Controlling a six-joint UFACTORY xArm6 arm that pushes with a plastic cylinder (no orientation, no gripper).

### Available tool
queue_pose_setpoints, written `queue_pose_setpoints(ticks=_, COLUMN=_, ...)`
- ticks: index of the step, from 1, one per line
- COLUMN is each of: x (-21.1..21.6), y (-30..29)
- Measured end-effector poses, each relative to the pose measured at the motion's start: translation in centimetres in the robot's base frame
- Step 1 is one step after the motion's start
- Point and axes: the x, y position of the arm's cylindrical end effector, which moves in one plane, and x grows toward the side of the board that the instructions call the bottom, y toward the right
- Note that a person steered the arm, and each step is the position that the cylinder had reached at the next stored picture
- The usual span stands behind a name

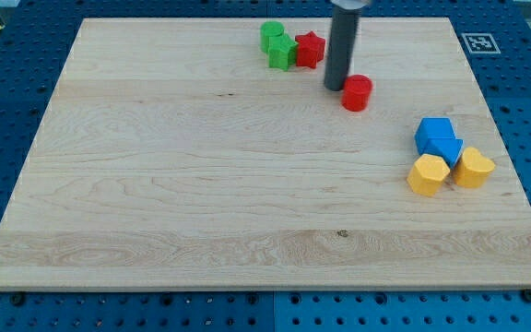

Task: Move the red circle into the group blocks

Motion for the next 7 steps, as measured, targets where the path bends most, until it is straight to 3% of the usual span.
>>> queue_pose_setpoints(ticks=2, x=0.6, y=8.1)
queue_pose_setpoints(ticks=3, x=3.3, y=9.4)
queue_pose_setpoints(ticks=7, x=6.0, y=6.7)
